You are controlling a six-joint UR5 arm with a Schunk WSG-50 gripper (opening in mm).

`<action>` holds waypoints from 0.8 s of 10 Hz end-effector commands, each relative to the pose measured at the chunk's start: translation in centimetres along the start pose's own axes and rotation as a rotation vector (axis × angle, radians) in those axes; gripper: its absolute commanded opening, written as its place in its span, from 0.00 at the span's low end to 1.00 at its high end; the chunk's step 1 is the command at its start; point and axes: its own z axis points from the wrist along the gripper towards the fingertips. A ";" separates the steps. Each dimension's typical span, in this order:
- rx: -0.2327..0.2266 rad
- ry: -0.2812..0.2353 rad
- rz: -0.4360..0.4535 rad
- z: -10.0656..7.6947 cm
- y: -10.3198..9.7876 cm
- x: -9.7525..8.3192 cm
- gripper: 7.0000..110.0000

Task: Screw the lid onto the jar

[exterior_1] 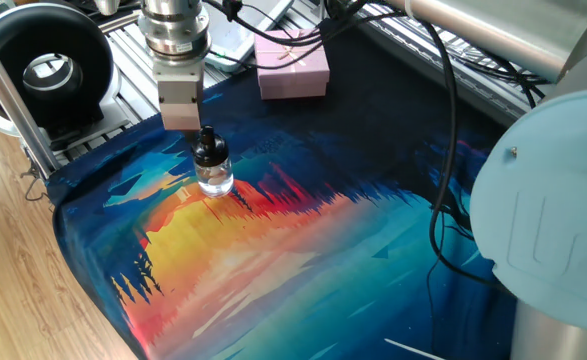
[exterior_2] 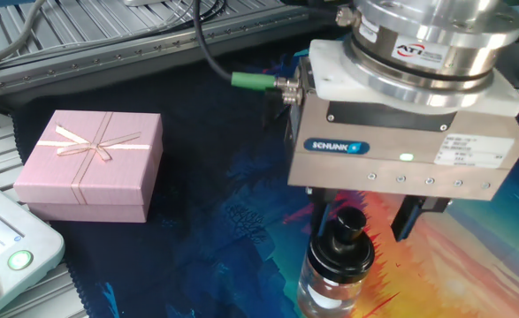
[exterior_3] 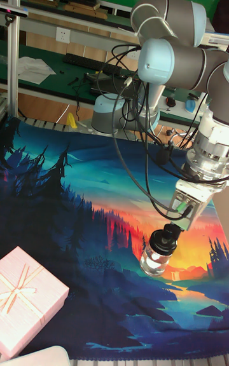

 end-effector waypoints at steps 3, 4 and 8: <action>0.010 0.000 -0.051 1.0 0.0 -0.1 0.57; 0.020 0.015 -0.065 1.1 -0.5 0.3 0.57; 0.015 0.032 -0.104 2.2 -0.6 2.1 0.36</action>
